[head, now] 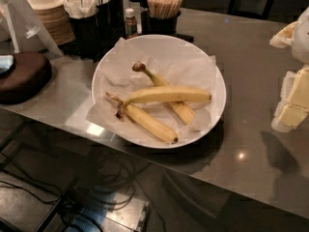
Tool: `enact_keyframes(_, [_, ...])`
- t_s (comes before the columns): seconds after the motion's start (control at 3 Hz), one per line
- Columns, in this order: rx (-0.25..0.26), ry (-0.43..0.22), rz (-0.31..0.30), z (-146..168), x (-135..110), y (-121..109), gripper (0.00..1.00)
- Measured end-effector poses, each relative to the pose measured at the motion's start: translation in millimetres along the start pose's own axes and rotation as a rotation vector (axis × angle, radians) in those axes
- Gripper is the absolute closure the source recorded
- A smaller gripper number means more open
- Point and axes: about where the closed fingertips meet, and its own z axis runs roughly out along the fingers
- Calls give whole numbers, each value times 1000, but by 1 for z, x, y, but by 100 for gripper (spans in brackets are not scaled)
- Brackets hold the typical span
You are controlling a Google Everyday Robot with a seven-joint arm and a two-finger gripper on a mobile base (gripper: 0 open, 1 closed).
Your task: Pick banana from white bowl
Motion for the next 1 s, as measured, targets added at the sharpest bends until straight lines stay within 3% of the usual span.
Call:
enact_keyframes(0.33, [0,0,0,0,0,0,0])
enact_keyframes(0.67, [-24,-17,-62,5,-19,1,0])
enact_keyframes(1.0, [-74,-33,-164,18,-50,4,0])
